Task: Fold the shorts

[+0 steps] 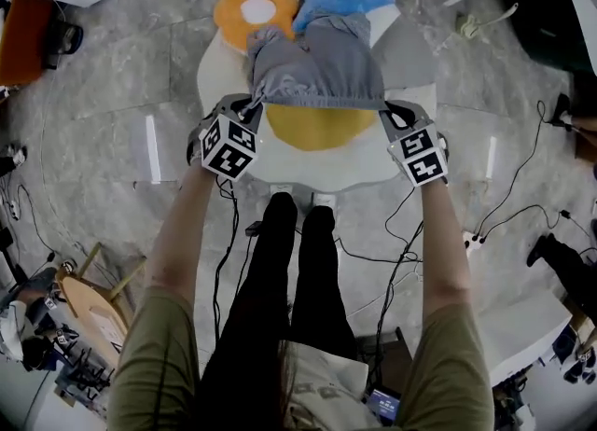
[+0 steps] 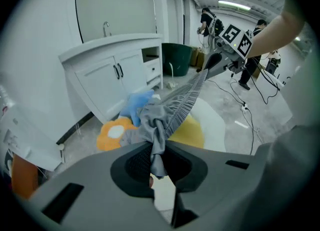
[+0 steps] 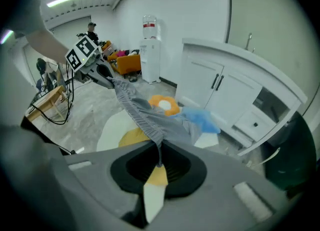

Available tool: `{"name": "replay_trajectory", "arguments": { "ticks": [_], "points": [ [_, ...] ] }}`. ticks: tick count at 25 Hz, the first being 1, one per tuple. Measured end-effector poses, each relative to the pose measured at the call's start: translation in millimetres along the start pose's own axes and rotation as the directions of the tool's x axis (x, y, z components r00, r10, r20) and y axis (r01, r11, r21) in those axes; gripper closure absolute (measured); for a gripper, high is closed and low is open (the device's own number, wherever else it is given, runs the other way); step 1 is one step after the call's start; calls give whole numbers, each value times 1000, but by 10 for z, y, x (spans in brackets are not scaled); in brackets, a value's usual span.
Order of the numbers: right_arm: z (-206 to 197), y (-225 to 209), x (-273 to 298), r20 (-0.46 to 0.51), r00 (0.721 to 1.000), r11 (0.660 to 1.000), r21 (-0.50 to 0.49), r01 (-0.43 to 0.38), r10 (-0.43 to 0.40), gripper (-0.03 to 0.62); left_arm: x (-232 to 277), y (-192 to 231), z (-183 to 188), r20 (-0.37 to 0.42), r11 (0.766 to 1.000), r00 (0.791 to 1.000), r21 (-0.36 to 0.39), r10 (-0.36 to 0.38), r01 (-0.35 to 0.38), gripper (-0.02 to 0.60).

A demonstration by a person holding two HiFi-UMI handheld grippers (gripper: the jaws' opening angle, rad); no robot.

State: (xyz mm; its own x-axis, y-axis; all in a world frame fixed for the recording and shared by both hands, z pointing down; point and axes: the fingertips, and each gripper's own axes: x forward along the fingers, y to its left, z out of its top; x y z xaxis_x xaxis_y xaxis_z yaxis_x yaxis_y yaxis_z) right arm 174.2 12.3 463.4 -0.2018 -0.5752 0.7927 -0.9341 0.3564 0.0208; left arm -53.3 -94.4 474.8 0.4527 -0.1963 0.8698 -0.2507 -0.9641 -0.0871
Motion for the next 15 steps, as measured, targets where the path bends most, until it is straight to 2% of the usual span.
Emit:
{"name": "replay_trajectory", "arguments": {
  "ticks": [7,11,15],
  "points": [
    [-1445,765,658,-127,983,990,-30,-136,131,569,786,-1050,-1270,-154,992,982,-85,-109,96,537],
    [-2038,1096,830,-173,972,982,-71,-174,160,569,1049,-1459,-1725,-191,990,974,-99,-118,100,537],
    [-2452,1418,909,-206,961,972,-111,-209,183,568,1201,-1740,-2068,-236,990,965,-102,-117,96,537]
  ]
}}
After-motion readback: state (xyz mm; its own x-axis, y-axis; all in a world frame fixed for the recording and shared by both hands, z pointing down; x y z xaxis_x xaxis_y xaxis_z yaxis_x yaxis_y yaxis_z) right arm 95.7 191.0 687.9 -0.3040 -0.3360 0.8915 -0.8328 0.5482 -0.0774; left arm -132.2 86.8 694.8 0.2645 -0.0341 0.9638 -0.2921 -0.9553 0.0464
